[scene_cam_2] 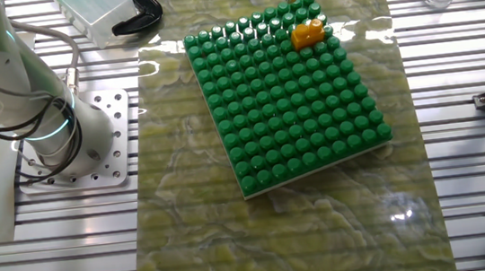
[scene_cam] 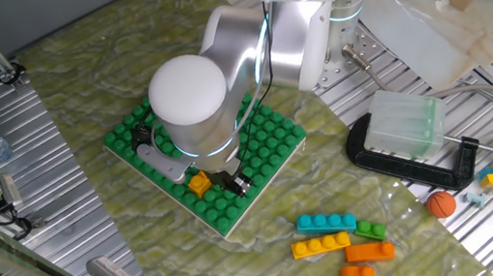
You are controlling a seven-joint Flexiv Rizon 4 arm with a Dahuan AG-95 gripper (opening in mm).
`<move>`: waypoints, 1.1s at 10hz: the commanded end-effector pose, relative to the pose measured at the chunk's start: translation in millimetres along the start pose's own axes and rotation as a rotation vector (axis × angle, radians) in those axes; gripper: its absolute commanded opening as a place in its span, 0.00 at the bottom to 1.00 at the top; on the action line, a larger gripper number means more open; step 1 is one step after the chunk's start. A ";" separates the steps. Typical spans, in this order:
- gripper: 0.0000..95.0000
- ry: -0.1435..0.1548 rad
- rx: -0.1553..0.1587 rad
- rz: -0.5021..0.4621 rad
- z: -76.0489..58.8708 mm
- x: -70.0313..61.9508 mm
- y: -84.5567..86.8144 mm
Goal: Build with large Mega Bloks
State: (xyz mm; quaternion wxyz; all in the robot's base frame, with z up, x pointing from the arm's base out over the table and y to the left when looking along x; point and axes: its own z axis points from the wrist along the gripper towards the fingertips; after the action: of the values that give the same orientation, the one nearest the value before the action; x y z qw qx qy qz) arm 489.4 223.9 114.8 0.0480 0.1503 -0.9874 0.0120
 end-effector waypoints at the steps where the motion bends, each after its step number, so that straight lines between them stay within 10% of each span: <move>1: 0.00 -0.001 -0.001 0.000 -0.1 -0.2 0.0; 11: 0.00 0.006 0.000 -0.021 6.5 1.2 0.7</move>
State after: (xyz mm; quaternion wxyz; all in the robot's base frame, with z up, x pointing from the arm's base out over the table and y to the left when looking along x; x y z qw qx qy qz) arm 486.3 224.2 107.3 0.0512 0.1603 -0.9857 0.0118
